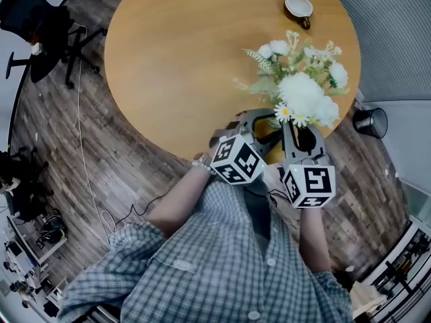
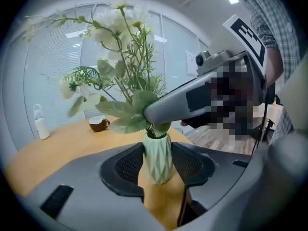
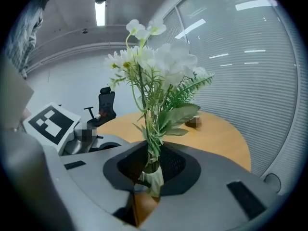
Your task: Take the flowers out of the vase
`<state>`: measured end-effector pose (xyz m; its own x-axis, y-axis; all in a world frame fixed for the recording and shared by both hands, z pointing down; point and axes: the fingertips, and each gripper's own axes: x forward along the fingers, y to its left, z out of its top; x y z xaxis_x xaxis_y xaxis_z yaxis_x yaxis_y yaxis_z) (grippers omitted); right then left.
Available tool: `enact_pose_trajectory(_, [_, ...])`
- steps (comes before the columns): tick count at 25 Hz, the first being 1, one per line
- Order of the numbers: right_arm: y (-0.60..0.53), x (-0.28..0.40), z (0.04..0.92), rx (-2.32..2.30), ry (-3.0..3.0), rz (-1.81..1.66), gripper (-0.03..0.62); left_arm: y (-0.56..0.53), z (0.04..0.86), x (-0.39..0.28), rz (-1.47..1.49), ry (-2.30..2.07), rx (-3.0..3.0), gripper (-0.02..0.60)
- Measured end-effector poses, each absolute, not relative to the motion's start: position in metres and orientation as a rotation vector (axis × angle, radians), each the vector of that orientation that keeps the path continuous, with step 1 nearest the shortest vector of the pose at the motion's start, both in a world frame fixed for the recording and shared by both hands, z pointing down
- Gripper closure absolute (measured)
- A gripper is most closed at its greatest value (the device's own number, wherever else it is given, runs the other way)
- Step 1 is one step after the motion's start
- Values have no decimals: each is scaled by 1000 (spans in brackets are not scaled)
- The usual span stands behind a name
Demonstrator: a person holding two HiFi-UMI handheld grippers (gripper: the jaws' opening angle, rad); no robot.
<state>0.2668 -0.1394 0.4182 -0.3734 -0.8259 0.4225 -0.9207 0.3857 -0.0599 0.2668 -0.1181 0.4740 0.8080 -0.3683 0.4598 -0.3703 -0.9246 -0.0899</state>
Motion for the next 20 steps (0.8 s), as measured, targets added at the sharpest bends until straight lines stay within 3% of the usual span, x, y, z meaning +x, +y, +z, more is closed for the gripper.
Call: enact_pose_trajectory(20, [-165,299,306,1792,-2505,435,537,-117,472,268,758,-603,2983,383])
